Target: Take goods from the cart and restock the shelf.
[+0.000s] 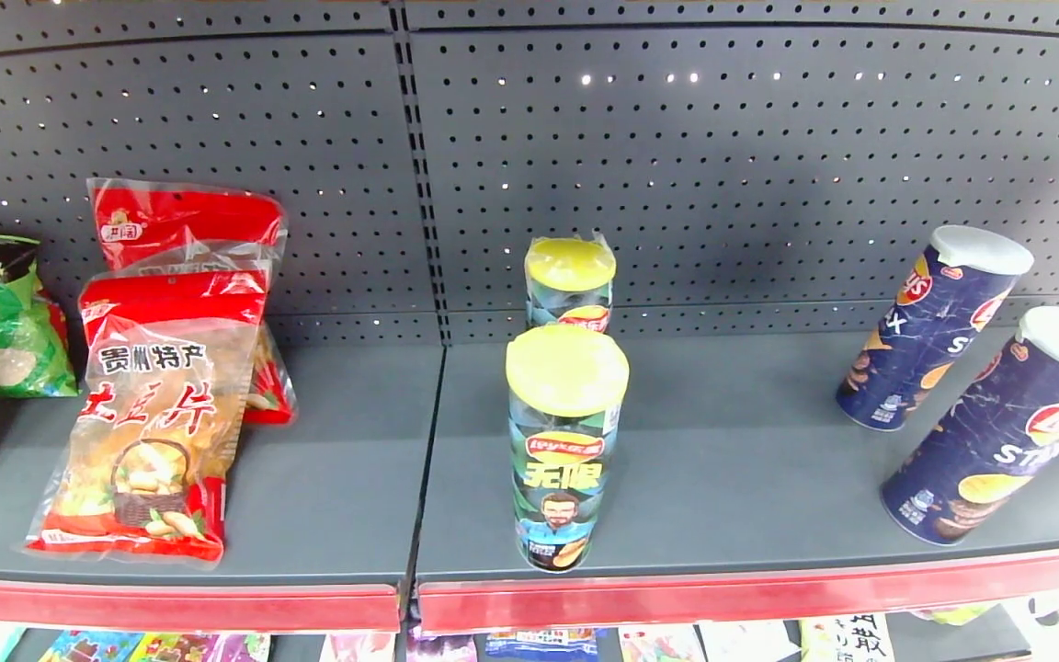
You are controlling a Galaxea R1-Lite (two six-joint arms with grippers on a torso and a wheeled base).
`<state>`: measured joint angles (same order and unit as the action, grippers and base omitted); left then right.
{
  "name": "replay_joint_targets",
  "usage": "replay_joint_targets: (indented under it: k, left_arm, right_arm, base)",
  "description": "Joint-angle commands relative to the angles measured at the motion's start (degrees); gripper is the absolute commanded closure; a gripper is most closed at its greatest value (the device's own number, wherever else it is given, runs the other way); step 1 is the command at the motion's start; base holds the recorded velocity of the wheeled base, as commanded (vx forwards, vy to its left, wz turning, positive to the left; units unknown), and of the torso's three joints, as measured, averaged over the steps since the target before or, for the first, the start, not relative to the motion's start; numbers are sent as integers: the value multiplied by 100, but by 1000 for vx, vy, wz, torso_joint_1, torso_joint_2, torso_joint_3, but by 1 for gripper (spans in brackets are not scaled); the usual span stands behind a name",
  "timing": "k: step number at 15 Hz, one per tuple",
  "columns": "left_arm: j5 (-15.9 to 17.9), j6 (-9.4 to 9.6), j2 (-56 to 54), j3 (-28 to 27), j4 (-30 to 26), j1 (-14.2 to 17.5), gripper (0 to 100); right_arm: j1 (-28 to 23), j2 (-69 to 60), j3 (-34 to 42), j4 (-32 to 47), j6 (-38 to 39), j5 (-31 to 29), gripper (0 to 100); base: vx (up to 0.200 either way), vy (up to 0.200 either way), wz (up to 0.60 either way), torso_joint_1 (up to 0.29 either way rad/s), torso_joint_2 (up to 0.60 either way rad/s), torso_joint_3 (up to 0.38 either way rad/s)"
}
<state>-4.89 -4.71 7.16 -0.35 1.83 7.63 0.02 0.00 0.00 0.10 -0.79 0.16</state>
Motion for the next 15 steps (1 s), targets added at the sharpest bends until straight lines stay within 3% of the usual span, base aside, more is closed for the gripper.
replay_joint_targets:
  k: [1,2,3,4,7,12,15]
  left_arm:
    - [550,-66,-197,27,37,-139,0]
    - [550,-30,-311,27,37,-649,0]
    - [550,49,-513,27,37,-877,0]
    - [515,330,-716,9,-244,-754,0]
    - [515,497,-716,35,-192,-763,0]
    - [524,497,-716,35,-192,-763,0]
    - [524,497,-716,35,-192,-763,0]
  right_arm:
    - [6,9,0,-1,-9,2,0]
    - [-2,9,0,-1,-9,2,0]
    - [-2,9,0,-1,0,2,0]
    - [6,9,0,-1,0,2,0]
    - [-2,9,0,-1,0,2,0]
    - [6,9,0,-1,0,2,0]
    - [-2,9,0,-1,-9,2,0]
  base:
    - [0,0,0,0,0,0]
    - [0,0,0,0,0,0]
    - [0,0,0,0,0,0]
    - [0,0,0,0,0,0]
    - [0,0,0,0,0,0]
    - [0,0,0,0,0,0]
    - [-200,0,0,7,-1,2]
